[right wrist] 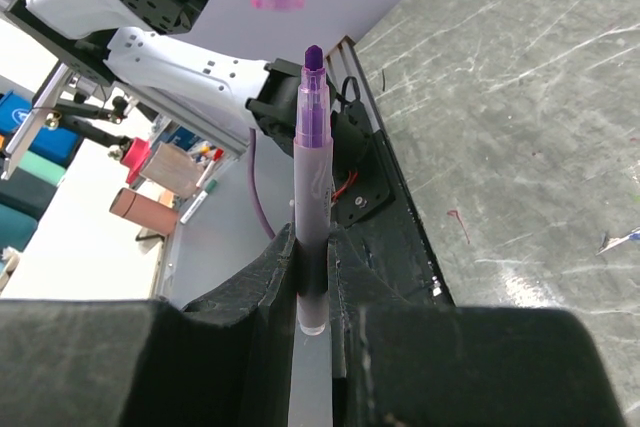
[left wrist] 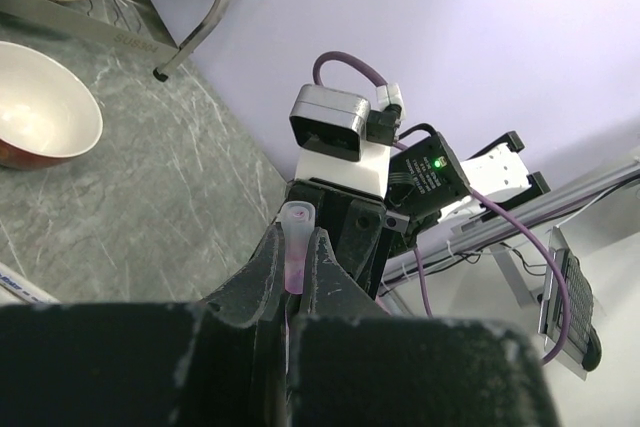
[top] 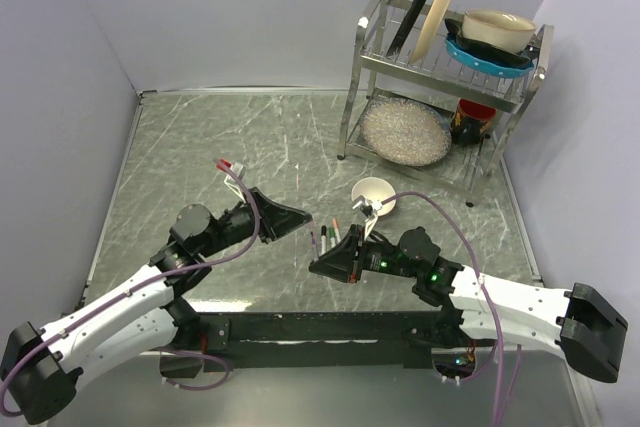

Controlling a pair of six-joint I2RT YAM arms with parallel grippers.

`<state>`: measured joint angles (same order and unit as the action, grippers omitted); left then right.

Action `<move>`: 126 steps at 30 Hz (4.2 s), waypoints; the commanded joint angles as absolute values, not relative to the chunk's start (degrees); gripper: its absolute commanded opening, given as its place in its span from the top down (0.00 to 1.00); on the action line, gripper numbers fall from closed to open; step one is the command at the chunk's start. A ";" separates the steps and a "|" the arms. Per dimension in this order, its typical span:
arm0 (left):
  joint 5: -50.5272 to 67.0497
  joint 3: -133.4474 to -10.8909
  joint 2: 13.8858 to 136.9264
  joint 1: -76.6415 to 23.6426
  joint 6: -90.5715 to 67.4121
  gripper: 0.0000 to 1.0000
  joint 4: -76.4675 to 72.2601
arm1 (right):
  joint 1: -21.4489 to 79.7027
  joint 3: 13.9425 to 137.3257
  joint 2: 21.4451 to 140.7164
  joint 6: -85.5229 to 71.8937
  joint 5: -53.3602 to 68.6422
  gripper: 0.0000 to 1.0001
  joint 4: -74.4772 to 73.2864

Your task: Insert the pens into the pen caps

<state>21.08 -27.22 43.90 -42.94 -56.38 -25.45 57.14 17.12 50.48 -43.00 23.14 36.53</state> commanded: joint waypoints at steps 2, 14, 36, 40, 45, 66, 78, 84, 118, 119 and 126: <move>19.87 -27.86 44.30 -44.12 -55.20 0.99 -28.48 | 57.66 19.51 49.57 -42.63 21.97 1.00 39.55; 18.72 -27.42 43.86 -44.47 -54.41 0.99 -27.07 | 57.66 19.16 48.96 -42.71 21.27 1.00 39.37; 19.34 -26.81 44.30 -44.91 -54.05 0.99 -27.07 | 57.66 19.77 47.99 -42.36 20.13 1.00 38.15; 19.25 -26.81 44.38 -45.00 -53.70 0.99 -26.63 | 57.66 19.77 47.55 -42.19 19.78 1.00 37.71; 19.60 -26.63 44.39 -45.17 -53.96 0.99 -26.80 | 57.74 20.04 47.46 -42.01 19.51 1.00 37.44; 19.69 -22.86 44.56 -47.55 -55.64 0.99 -29.62 | 56.96 24.25 47.02 -40.08 13.80 1.00 31.73; 19.34 -17.59 45.17 -52.38 -56.07 0.99 -33.21 | 50.10 30.49 46.84 -42.10 13.00 1.00 29.27; 19.25 -14.77 46.84 -55.19 -57.83 0.99 -37.79 | 46.58 35.24 48.34 -40.70 14.85 1.00 28.57; -4.89 -30.57 45.00 -65.74 -50.37 0.99 -7.94 | 34.72 36.76 54.76 -37.71 34.27 1.00 25.49; -6.84 -33.98 44.56 -65.39 -49.93 0.99 -5.91 | 34.63 35.61 54.23 -37.71 35.58 0.98 25.40; -12.66 -46.48 49.03 -58.90 -45.44 0.99 9.22 | 34.72 26.03 46.16 -37.44 37.00 0.28 19.17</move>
